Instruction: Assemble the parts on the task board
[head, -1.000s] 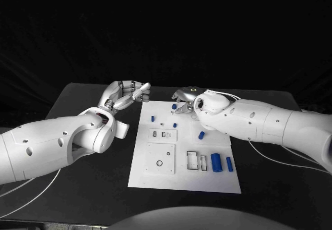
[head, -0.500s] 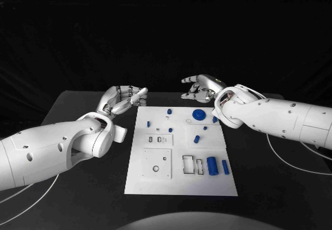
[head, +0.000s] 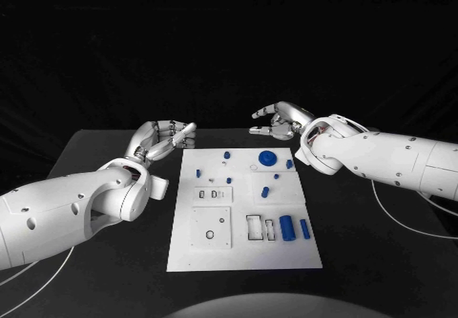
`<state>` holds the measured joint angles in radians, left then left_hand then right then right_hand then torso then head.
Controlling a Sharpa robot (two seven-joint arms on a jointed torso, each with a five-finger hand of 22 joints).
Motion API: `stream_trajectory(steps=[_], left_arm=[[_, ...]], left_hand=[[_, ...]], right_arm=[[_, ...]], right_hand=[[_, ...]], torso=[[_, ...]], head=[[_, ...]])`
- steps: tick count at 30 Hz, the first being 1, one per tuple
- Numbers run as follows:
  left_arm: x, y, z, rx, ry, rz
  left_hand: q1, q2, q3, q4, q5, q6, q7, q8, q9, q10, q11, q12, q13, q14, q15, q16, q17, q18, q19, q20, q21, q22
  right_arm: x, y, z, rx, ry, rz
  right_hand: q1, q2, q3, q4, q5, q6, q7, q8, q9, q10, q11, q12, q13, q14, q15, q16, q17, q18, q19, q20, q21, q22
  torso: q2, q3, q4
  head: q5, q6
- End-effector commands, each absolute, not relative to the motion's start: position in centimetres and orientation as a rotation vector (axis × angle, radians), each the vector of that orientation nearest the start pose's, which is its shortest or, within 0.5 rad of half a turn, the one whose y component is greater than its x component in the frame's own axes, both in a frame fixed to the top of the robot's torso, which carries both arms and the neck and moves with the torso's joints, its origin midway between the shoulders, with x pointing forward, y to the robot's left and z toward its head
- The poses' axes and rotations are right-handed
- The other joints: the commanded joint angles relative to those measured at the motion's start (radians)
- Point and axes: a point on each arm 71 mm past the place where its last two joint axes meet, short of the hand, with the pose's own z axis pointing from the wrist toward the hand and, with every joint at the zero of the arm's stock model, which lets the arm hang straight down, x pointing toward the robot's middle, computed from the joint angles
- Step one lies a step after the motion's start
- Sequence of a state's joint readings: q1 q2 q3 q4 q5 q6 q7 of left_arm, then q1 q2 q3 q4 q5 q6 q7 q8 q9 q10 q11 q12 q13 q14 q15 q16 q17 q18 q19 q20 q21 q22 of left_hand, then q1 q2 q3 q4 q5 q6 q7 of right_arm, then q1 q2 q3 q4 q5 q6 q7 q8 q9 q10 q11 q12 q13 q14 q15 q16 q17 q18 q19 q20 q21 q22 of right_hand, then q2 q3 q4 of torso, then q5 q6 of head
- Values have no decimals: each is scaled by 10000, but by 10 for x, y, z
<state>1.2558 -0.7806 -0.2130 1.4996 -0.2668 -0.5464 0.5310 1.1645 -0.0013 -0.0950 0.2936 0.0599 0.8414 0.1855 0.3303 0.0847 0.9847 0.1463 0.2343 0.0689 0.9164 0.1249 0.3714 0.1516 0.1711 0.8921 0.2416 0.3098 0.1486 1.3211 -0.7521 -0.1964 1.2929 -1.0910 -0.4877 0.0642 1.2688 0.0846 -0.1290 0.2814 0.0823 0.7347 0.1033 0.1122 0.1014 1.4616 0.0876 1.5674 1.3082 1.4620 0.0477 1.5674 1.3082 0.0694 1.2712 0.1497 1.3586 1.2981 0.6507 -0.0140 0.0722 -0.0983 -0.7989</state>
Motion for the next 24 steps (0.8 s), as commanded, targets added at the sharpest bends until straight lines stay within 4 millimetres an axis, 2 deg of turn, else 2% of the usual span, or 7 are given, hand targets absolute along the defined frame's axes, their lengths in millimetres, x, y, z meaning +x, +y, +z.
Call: stream_trajectory(steps=[1,5,6,9,13,20,24], left_arm=[[480,190,-196,-6971,13817,-13584],[480,190,-196,-6968,13820,-13588],[480,190,-196,-6966,13824,-13595],[481,189,-196,-6957,13837,-13622],[481,188,-196,-6950,13851,-13644],[481,188,-197,-6952,13870,-13642],[482,189,-197,-6963,13869,-13618]], left_hand=[[0,86,-65,-18,30,66,14,-37,9,66,-29,-67,12,-45,-9,-62,14,114,-57,-24,-62,-12],[0,86,-65,-18,30,66,14,-37,9,66,-29,-67,12,-45,-9,-62,14,114,-57,-24,-62,-12],[0,86,-65,-18,30,66,14,-37,9,66,-29,-67,12,-45,-9,-62,14,114,-57,-24,-62,-12],[0,86,-65,-18,30,66,14,-37,9,66,-29,-67,12,-45,-9,-62,14,114,-57,-24,-62,-12],[15,120,-72,-17,32,83,12,-64,13,73,-28,-70,13,-54,-7,-65,24,114,-69,-20,-68,-18],[15,120,-72,-17,32,83,12,-64,13,73,-28,-70,13,-54,-7,-65,24,114,-69,-20,-68,-18],[22,135,-76,-17,33,91,11,-75,15,77,-29,-70,13,-58,-6,-65,28,114,-73,-19,-70,-21]], right_arm=[[534,-238,-183,1137,16070,6289],[535,-243,-184,1017,16086,5733],[535,-244,-184,902,16063,5577],[534,-245,-185,433,16064,5051],[534,-246,-190,-90,16314,4311],[534,-247,-206,-422,16771,3540],[534,-246,-213,-521,16947,3250]], right_hand=[[-185,-135,-123,2,256,296,176,33,86,1092,-21,34,2626,1088,3,34,2626,-295,1245,13,1007,1574],[-127,-435,-48,-110,588,734,412,236,257,1092,-74,34,2626,1088,-36,34,2626,-681,2944,12,2091,2695],[-87,-595,28,-165,716,916,482,326,332,1092,-76,34,2626,1088,-50,34,2626,-694,2996,31,2122,2727],[88,-892,419,-305,1109,1228,477,471,480,1092,-41,34,2626,1088,-69,34,2626,-694,2996,24,2122,2727],[398,-1185,907,-552,1979,1407,495,528,580,1092,77,34,2626,1088,-118,34,2626,-694,2996,-14,2122,2727],[639,-1481,1541,-797,2063,1739,482,596,709,1092,65,34,2626,1088,-132,34,2626,-694,2996,-35,2122,2727],[737,-1660,1762,-886,2047,1939,420,603,746,1092,8,34,2626,1088,-172,34,2626,-694,2996,-65,2122,2727]], torso=[[7,-15,-11],[9,-3,2],[8,-4,3],[6,0,-4],[8,4,2],[-16,13,-3],[15,15,-13]], head=[[-76,-9],[-139,-18],[-146,-17],[-194,-21],[-245,-10],[-229,-82],[-232,-62]])
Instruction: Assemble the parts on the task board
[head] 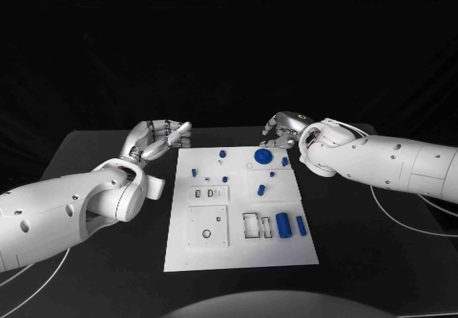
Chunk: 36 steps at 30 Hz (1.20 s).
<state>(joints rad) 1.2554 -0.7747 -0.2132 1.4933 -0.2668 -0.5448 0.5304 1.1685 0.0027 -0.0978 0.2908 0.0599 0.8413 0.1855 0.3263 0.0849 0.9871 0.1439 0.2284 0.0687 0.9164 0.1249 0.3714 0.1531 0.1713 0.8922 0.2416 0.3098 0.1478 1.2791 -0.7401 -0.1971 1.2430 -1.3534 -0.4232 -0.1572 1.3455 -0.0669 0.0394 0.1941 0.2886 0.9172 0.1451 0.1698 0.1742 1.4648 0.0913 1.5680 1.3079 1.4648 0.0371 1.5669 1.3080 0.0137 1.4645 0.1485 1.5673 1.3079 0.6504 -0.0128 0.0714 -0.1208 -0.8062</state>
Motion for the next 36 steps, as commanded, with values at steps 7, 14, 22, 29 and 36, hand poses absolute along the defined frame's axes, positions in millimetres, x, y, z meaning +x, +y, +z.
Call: stream_trajectory(steps=[7,14,22,29,36], left_arm=[[481,189,-197,-6964,13871,-13621],[482,191,-198,-6988,13880,-13565],[483,190,-198,-6982,13891,-13572],[482,190,-198,-6984,13888,-13575],[482,191,-198,-6986,13880,-13577]], left_hand=[[-18,95,-48,11,33,91,11,-36,14,54,-5,-12,15,-58,-6,-65,13,113,-73,-18,-69,-12],[-12,106,-53,10,33,98,10,-46,15,57,-5,-13,15,-63,-6,-67,17,113,-77,-17,-71,-14],[-12,106,-53,10,33,98,10,-46,15,57,-5,-13,15,-63,-6,-67,17,113,-77,-17,-71,-14],[-10,112,-58,11,33,102,10,-53,16,59,-5,-13,15,-67,-5,-68,20,113,-80,-16,-73,-16],[-10,112,-58,11,33,102,10,-53,16,59,-5,-13,15,-67,-5,-68,20,113,-80,-16,-73,-16]], right_arm=[[532,-248,-225,-665,17356,2820],[530,-247,-231,-735,17658,2741],[530,-246,-234,-747,17788,2678],[531,-244,-236,-755,17844,2630],[532,-239,-238,-795,17994,2580]], right_hand=[[-159,-626,412,155,-4,320,-3,-43,60,1060,-43,28,2629,1060,-97,39,2628,-137,1063,-89,35,2629],[-270,-875,564,371,71,406,-20,-90,92,1060,-59,28,2629,1060,-105,39,2628,-137,1063,-103,35,2629],[-243,-915,613,399,99,421,-30,-105,101,1060,-66,28,2629,1060,-109,39,2628,-137,1063,-107,35,2629],[-141,-919,723,412,113,372,-45,-176,99,1060,-78,28,2629,1060,-123,39,2628,-137,1063,-117,35,2629],[-36,-885,823,389,138,325,-70,-241,98,1060,-100,28,2629,1060,-138,39,2628,-137,1063,-130,35,2629]], torso=[[14,-4,11],[7,-14,6],[9,-7,31],[13,-8,19],[16,-11,14]], head=[[9,-13],[7,-35],[22,-44],[61,-44],[66,-51]])
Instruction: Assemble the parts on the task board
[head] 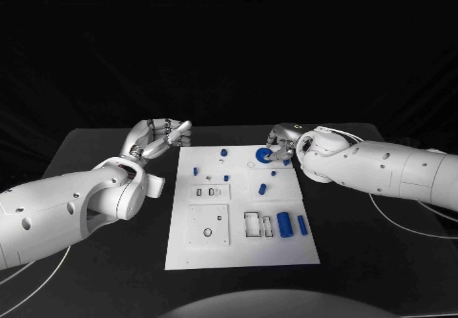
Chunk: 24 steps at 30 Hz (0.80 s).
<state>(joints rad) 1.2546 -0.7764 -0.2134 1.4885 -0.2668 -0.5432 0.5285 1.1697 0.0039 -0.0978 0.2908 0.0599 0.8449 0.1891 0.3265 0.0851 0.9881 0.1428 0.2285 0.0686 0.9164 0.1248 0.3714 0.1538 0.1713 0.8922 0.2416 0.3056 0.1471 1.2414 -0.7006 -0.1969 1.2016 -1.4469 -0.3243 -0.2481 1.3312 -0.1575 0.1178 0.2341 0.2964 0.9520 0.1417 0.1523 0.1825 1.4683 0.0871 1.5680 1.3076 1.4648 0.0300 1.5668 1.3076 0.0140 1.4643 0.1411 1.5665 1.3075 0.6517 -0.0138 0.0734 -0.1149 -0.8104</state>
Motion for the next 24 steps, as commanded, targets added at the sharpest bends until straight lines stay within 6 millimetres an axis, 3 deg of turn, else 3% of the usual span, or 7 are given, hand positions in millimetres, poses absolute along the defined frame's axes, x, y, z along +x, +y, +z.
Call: stream_trajectory(steps=[1,12,16,24], left_arm=[[482,191,-198,-6986,13878,-13577],[482,190,-197,-6980,13859,-13579],[482,191,-197,-6990,13861,-13559],[482,191,-197,-6997,13866,-13550]], left_hand=[[-22,100,-58,11,33,66,-26,-55,14,48,6,-14,17,-67,-5,-68,13,113,-80,-16,-32,-9],[-22,100,-58,11,33,66,-26,-55,14,48,6,-14,17,-67,-5,-68,13,113,-80,-16,-32,-9],[-17,114,-70,11,33,78,-27,-72,17,53,5,-15,17,-73,-4,-69,19,114,-86,-13,-35,-13],[-17,114,-70,11,33,78,-27,-72,17,53,5,-15,17,-73,-4,-69,19,114,-86,-13,-35,-13]], right_arm=[[533,-239,-239,-798,18012,2569],[533,-235,-243,-820,18179,2514],[533,-233,-244,-821,18270,2495],[534,-232,-246,-776,18384,2389]], right_hand=[[126,29,58,-17,73,-33,-40,-80,15,1025,-62,28,2632,1060,-71,40,2632,-140,1065,-59,43,2633],[172,59,149,-46,264,-124,-47,-183,11,1025,-75,28,2632,1060,-90,40,2632,-140,1065,-79,43,2633],[173,96,269,-119,924,-141,-37,-267,30,1025,-70,28,2632,1060,-98,40,2632,-140,1065,-94,43,2633],[114,130,327,-143,1162,-112,-17,-295,49,1025,-57,28,2632,1060,-93,40,2632,-140,1065,-94,43,2633]], torso=[[1,-1,-10],[-4,2,-15],[-4,2,-12],[-1,-5,-9]], head=[[5,-11],[58,-35],[82,-46],[116,-27]])
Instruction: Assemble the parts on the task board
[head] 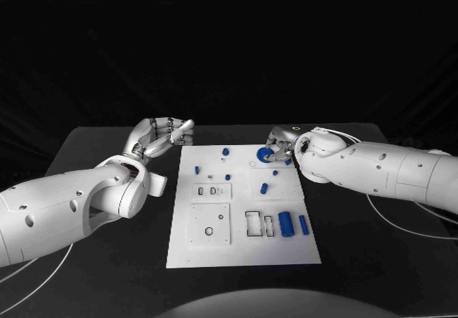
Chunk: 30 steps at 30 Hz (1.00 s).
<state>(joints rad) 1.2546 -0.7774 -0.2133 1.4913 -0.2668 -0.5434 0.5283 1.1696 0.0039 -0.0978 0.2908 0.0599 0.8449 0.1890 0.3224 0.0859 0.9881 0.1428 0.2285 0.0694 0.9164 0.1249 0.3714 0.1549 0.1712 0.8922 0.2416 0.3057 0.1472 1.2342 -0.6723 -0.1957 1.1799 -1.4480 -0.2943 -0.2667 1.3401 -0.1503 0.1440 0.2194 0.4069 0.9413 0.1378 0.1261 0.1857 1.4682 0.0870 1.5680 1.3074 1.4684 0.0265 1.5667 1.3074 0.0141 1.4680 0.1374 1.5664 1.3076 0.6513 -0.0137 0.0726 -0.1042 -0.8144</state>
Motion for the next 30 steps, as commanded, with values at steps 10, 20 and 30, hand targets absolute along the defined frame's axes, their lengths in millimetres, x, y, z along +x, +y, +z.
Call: stream_trajectory(steps=[10,20,30], left_arm=[[482,191,-197,-7000,13859,-13538],[482,192,-197,-7003,13852,-13527],[482,193,-198,-7010,13855,-13507]], left_hand=[[-17,114,-70,11,33,78,-26,-31,9,53,5,-15,9,-73,-4,-69,8,115,-86,-13,-35,-14],[-17,114,-70,11,33,78,-26,-31,9,53,5,-15,9,-73,-4,-69,8,115,-86,-13,-35,-14],[-17,114,-70,11,33,78,-26,-31,9,53,5,-15,9,-73,-4,-69,8,115,-86,-13,-35,-14]], right_arm=[[533,-231,-247,-723,18506,2271],[532,-229,-245,-470,18157,2649],[526,-226,-233,70,16989,3722]], right_hand=[[102,151,348,-266,439,476,3,99,161,1026,-69,28,2634,1024,-59,41,2634,-141,1028,-57,44,2632],[366,312,759,-719,594,1129,-74,283,340,1026,-135,28,2634,1024,-112,41,2634,-141,1028,-100,44,2632],[344,327,854,-850,604,1394,-90,331,401,1026,-159,28,2634,1024,-134,41,2634,-141,1028,-124,44,2632]], torso=[[0,3,-2],[-6,3,-9],[-10,12,-17]], head=[[15,-17],[13,-17],[70,-3]])
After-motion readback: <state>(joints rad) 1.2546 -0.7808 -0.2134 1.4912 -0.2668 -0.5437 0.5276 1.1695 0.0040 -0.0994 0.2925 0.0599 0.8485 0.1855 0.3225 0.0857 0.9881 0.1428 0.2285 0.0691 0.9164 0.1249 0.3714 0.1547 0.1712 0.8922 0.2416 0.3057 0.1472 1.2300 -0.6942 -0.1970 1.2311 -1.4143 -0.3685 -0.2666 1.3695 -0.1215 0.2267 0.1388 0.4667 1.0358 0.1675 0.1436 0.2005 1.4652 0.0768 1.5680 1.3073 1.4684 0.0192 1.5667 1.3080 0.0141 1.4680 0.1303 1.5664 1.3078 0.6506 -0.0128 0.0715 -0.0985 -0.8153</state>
